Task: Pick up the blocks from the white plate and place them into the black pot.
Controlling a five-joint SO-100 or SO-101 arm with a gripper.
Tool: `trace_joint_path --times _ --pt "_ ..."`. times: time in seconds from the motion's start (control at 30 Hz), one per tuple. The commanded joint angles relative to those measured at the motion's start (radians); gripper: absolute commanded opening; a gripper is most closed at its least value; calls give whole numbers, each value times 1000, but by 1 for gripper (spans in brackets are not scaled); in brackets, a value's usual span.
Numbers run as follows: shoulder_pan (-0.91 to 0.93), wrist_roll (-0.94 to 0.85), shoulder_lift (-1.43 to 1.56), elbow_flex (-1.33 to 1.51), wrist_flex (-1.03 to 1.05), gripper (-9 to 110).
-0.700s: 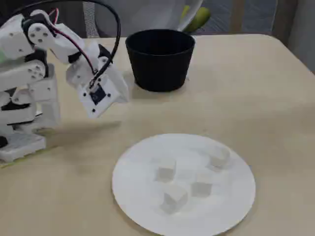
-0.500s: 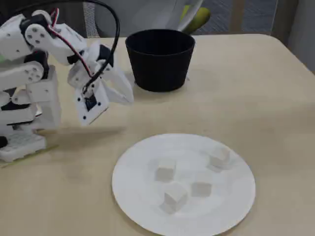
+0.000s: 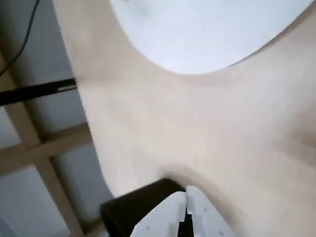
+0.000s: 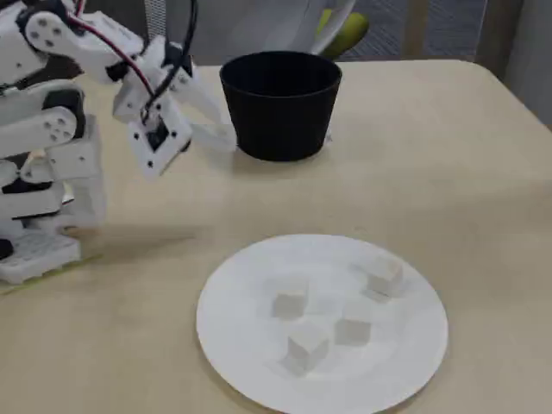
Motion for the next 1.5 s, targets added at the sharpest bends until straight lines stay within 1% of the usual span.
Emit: trace_joint_path --times 0.0,0.1,0.17,0.5,0.7,1.1,1.47 --pt "60 -43 -209 -313 31 -2" --pt "61 -84 -540 -591 83 -2" --pt "72 -87 -704 -724 103 -2" --pt "235 29 -1249 -1104 193 -2" --pt "368 124 -1374 -1167 198 -2" --pt "597 209 -1545 -1204 190 -2" --pt "666 209 -1678 -1204 87 -2"
